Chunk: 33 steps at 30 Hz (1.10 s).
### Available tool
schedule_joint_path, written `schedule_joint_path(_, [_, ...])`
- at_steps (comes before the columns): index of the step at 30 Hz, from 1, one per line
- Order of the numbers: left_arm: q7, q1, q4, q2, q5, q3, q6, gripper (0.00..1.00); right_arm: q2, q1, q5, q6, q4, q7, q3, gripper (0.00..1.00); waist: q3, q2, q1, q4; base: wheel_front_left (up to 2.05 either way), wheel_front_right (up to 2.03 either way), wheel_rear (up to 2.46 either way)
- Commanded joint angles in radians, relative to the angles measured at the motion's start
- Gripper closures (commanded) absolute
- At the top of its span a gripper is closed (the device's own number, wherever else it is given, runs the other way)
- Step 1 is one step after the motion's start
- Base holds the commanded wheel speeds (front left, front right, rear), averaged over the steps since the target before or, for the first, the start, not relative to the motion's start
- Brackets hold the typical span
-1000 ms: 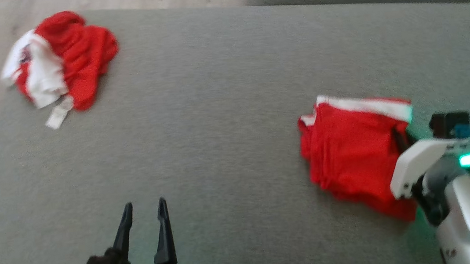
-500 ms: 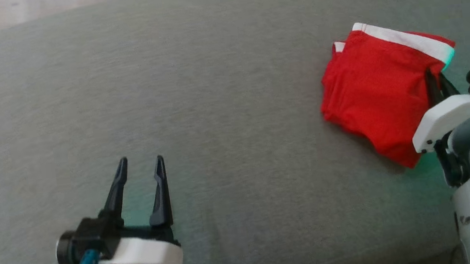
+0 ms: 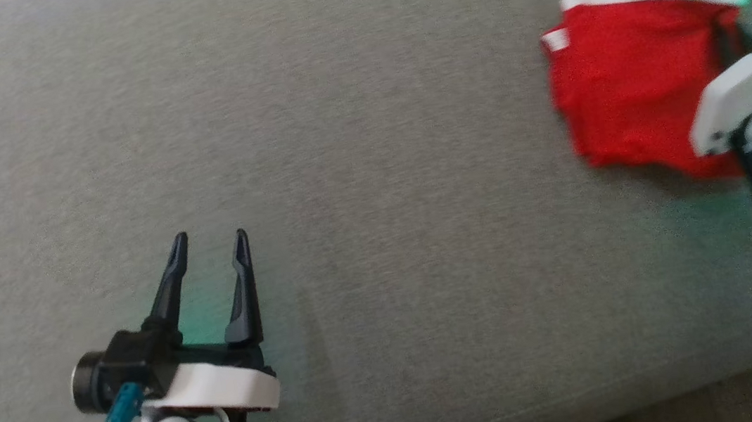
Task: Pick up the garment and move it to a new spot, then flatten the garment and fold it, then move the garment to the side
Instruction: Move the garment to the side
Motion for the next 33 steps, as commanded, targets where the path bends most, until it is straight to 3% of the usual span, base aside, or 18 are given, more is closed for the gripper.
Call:
schedule_joint_path(1, [-0.006, -0.020, -0.037, 0.025, 0.005, 0.047, 0.007, 0.00, -0.036, -0.047, -0.011, 0.007, -0.018, 0.001, 0.006, 1.00, 0.016, 0.0000, 0.0000, 0.048, 0.00, 0.00, 0.00])
schedule_joint_path(9, [-0.015, -0.001, -0.063, 0.045, 0.000, 0.074, 0.028, 0.00, -0.227, -0.142, -0.050, 0.007, 0.079, 0.021, -0.078, 1.00, 0.062, 0.0000, 0.0000, 0.154, 0.00, 0.00, 0.00])
schedule_joint_path(15, [-0.019, 0.004, -0.070, 0.046, -0.006, 0.075, 0.029, 0.00, -0.294, -0.186, -0.086, 0.007, 0.136, -0.018, -0.123, 0.98, 0.077, 0.0000, 0.0000, 0.188, 0.00, 0.00, 0.00])
schedule_joint_path(16, [-0.019, 0.005, -0.071, 0.046, -0.006, 0.075, 0.029, 0.00, -0.298, -0.191, -0.098, 0.007, 0.141, -0.031, -0.131, 0.64, 0.078, 0.0000, 0.0000, 0.190, 0.00, 0.00, 0.00])
schedule_joint_path(17, [-0.020, 0.006, -0.070, 0.045, -0.006, 0.074, 0.030, 0.00, -0.299, -0.194, -0.111, 0.007, 0.147, -0.041, -0.140, 0.11, 0.079, 0.0000, 0.0000, 0.192, 0.00, 0.00, 0.00])
schedule_joint_path(18, [-0.021, 0.007, -0.070, 0.044, -0.006, 0.072, 0.030, 0.00, -0.297, -0.197, -0.123, 0.007, 0.153, -0.048, -0.150, 0.00, 0.078, 0.0000, 0.0000, 0.193, 0.00, 0.00, 0.00])
schedule_joint_path(26, [-0.023, 0.009, -0.057, 0.040, -0.011, 0.067, 0.030, 0.00, -0.222, -0.198, -0.174, 0.007, 0.171, -0.103, -0.167, 0.00, 0.051, 0.0000, 0.0000, 0.188, 0.00, 0.00, 0.00])
schedule_joint_path(33, [-0.025, 0.015, -0.032, 0.036, -0.022, 0.062, 0.023, 0.00, -0.142, -0.163, -0.150, 0.007, 0.136, -0.148, -0.091, 0.00, -0.049, 0.0000, 0.0000, 0.187, 0.00, 0.00, 0.00])
